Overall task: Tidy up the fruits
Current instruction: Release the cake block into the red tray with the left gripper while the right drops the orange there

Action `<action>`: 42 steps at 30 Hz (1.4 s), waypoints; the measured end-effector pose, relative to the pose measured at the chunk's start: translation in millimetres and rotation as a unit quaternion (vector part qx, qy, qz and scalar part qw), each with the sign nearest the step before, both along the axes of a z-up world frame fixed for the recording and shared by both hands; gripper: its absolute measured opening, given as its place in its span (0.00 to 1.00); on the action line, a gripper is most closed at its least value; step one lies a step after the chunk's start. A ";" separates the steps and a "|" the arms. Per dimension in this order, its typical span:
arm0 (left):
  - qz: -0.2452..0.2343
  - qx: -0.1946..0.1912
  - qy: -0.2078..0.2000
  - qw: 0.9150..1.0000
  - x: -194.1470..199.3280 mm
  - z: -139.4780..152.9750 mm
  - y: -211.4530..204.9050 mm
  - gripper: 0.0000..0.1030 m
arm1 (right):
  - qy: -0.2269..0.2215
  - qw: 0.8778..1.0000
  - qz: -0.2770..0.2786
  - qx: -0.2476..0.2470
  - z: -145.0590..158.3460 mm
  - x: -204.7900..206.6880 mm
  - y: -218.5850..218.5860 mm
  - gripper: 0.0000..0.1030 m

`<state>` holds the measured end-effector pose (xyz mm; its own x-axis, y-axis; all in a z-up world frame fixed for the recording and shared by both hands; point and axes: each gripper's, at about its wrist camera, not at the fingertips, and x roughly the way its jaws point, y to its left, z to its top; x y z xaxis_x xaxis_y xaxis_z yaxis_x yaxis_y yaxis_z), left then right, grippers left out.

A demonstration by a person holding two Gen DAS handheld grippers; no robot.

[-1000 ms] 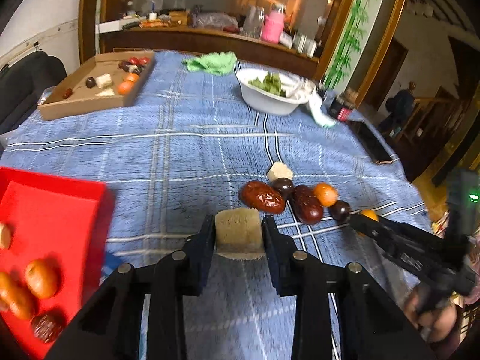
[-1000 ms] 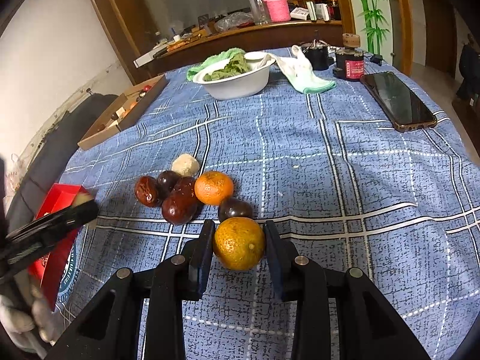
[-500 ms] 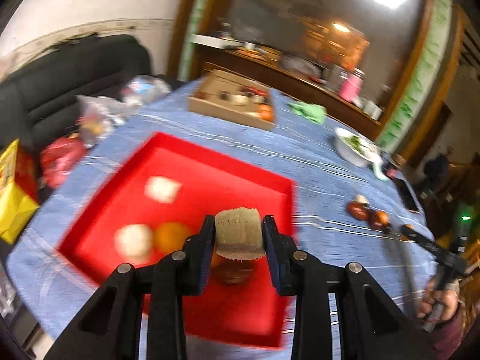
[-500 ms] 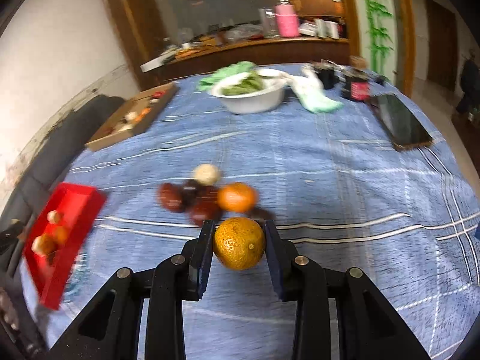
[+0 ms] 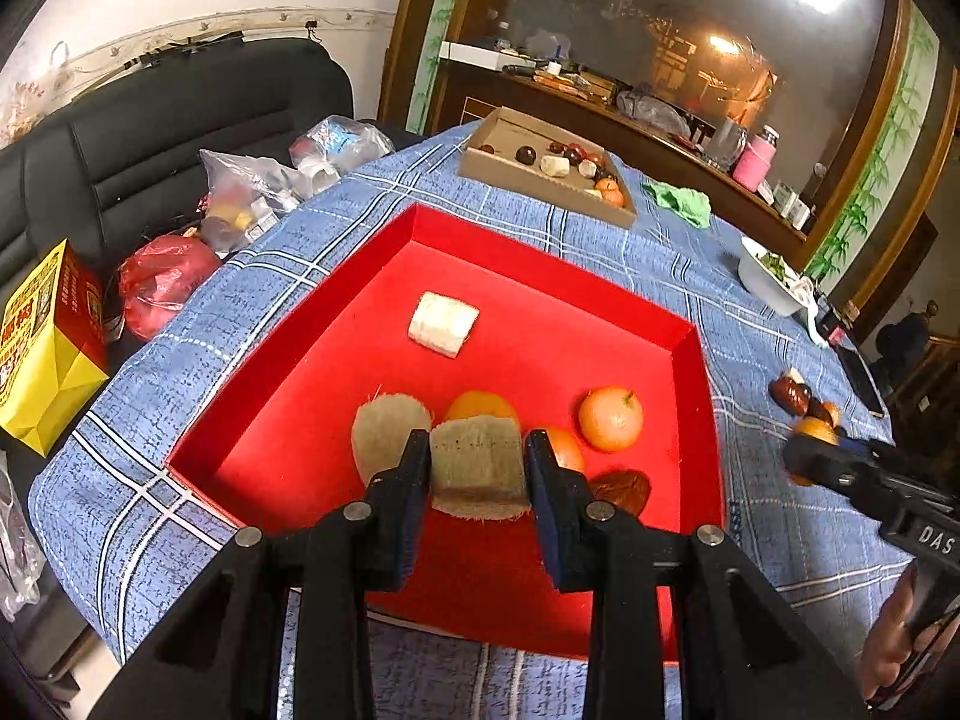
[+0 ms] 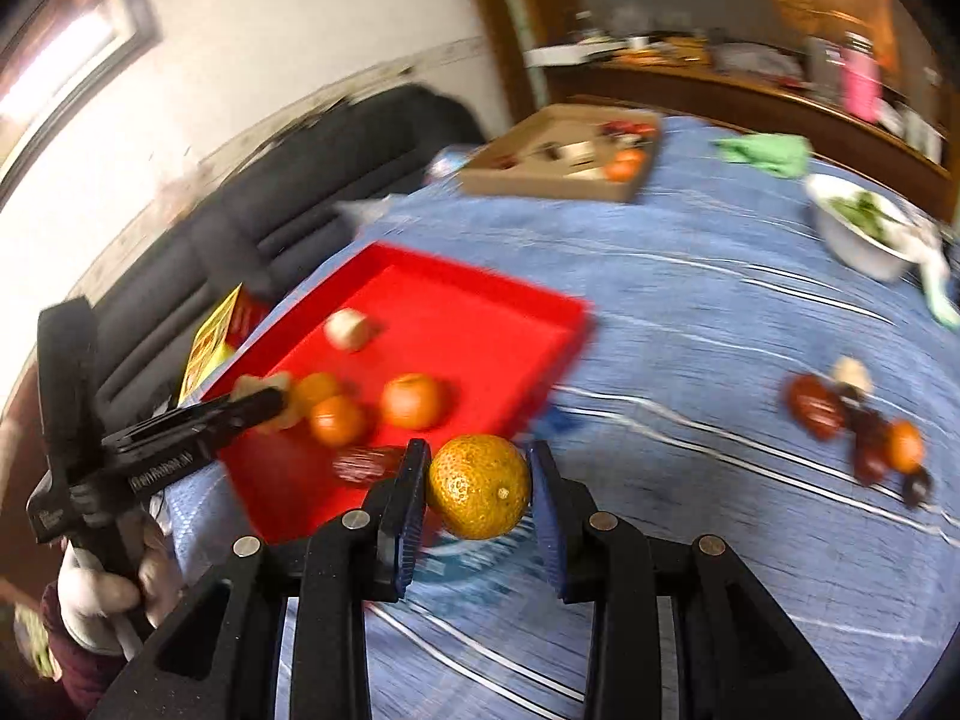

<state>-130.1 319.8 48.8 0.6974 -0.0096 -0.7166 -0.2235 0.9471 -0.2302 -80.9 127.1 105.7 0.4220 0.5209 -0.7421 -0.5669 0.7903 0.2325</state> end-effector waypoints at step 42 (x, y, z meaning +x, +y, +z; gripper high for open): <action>0.003 -0.036 -0.037 0.999 -12.0 15.5 1.3 0.54 | 0.005 1.000 -0.014 -0.003 -5.1 26.5 23.6 0.53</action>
